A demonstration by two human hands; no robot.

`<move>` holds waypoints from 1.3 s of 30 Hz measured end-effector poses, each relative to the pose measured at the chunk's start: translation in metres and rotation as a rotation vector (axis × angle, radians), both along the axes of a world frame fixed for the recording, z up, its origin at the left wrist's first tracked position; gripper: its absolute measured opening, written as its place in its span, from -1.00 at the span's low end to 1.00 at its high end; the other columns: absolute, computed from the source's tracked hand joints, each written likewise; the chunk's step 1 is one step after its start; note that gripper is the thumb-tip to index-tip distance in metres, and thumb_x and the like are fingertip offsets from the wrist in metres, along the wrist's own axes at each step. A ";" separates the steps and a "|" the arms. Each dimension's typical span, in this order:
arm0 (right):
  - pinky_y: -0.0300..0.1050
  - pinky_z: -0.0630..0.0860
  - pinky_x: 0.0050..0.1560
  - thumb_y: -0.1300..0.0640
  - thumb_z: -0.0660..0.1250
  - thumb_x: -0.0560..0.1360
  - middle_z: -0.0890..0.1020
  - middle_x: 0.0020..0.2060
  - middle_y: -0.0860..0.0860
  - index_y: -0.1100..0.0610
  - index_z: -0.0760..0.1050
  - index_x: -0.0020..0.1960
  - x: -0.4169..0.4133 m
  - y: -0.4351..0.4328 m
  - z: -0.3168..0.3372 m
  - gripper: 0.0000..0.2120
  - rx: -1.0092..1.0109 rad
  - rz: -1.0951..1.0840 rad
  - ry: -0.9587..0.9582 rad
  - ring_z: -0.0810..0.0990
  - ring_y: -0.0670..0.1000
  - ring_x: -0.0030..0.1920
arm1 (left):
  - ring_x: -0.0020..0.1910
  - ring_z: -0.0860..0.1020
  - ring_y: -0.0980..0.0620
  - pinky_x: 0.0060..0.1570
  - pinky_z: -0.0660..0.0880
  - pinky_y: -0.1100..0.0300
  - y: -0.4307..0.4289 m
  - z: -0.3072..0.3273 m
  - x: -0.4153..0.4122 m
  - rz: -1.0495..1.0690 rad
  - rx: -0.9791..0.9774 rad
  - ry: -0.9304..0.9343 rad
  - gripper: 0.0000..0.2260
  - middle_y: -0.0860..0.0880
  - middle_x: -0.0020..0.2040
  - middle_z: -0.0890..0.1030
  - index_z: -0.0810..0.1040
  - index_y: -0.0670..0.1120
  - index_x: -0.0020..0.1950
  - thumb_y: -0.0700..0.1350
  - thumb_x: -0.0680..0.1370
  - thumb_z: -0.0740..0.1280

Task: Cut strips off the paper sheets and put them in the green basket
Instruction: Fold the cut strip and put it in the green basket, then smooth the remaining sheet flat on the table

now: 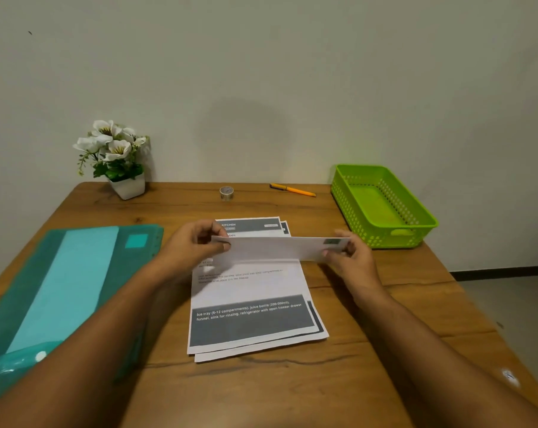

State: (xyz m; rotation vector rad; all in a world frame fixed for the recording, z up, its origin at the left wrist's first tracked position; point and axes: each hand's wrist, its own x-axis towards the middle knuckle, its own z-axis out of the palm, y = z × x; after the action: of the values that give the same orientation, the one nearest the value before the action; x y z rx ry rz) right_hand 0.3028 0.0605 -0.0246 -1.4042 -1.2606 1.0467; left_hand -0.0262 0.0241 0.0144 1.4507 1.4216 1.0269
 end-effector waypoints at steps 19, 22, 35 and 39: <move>0.01 0.66 0.04 0.17 0.36 0.65 0.69 0.03 -0.12 0.00 0.61 0.19 0.007 0.005 0.014 -0.85 0.048 0.077 -0.153 0.66 -0.07 0.07 | -0.17 0.69 0.03 -0.05 0.66 -0.12 -0.003 -0.007 0.002 0.225 0.062 0.210 -0.91 0.03 -0.08 0.73 0.67 -0.02 0.09 -0.09 0.63 0.39; -0.11 0.66 -0.14 0.25 0.43 0.60 0.72 -0.03 0.07 0.09 0.64 0.07 0.024 0.009 0.031 -0.90 0.102 0.062 -0.100 0.72 0.04 -0.01 | -0.24 0.70 -0.03 -0.19 0.67 0.01 0.006 0.016 0.014 0.261 0.113 0.152 -0.85 -0.02 -0.05 0.70 0.61 -0.03 0.18 -0.05 0.63 0.37; -0.20 0.66 -0.35 0.30 0.39 0.61 0.67 -0.20 0.18 0.26 0.57 0.02 0.129 0.010 0.057 -0.99 -0.055 -0.331 0.477 0.65 -0.03 -0.36 | 0.20 0.63 0.01 0.17 0.63 0.00 0.126 0.079 0.161 0.044 0.276 -0.032 -0.51 -0.06 0.36 0.57 0.39 -0.12 0.56 -0.20 0.63 0.39; -0.19 0.67 -0.37 0.32 0.38 0.61 0.72 -0.21 0.18 0.29 0.55 0.06 0.138 0.015 0.051 -0.95 -0.104 -0.411 0.581 0.70 0.00 -0.34 | 0.31 0.57 0.01 0.34 0.49 0.03 0.134 0.069 0.217 -0.136 0.332 0.278 -0.51 -0.06 0.44 0.53 0.43 -0.11 0.53 -0.11 0.61 0.41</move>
State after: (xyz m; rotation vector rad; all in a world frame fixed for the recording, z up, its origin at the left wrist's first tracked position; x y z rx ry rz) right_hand 0.4408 0.0752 0.0268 -1.2358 -0.4797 1.1252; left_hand 0.1913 0.1579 0.0836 1.9677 1.3627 1.0398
